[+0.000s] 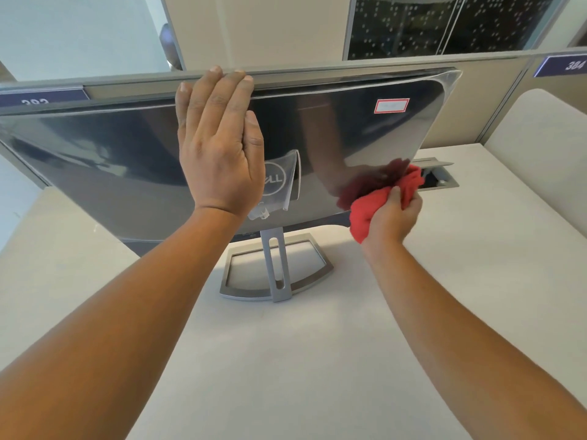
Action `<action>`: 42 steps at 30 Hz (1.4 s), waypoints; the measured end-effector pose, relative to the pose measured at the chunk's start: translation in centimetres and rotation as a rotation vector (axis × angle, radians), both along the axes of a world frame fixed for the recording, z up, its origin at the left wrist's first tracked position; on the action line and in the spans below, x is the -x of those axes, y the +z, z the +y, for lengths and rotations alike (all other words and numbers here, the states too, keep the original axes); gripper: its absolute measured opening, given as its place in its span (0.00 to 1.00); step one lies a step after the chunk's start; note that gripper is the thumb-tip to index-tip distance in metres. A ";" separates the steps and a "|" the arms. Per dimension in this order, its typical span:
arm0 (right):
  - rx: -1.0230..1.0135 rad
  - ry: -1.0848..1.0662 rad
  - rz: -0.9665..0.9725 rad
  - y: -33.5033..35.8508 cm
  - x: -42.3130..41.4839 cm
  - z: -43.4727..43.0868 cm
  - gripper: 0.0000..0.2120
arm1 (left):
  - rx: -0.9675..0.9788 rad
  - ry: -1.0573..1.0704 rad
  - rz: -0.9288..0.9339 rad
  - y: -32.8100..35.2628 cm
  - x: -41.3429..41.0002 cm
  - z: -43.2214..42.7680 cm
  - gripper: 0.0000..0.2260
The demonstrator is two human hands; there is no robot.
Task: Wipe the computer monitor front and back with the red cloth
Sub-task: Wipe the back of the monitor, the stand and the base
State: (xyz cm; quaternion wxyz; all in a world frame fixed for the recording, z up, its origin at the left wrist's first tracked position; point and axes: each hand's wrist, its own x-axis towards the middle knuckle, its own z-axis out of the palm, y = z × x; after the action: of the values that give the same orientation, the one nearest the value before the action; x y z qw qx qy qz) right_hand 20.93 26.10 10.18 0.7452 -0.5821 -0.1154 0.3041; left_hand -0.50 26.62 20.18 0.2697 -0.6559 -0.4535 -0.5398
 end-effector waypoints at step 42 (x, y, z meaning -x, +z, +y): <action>-0.008 0.526 0.333 -3.9 4.0 -2.7 0.14 | 0.012 -0.002 0.042 0.0 0.4 0.0 0.19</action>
State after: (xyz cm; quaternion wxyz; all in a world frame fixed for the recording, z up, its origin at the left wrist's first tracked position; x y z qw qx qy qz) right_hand 16.94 23.44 6.26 0.6519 -0.4714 -0.1399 0.5772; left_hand -0.91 26.61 20.23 0.2745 -0.6692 -0.4503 -0.5234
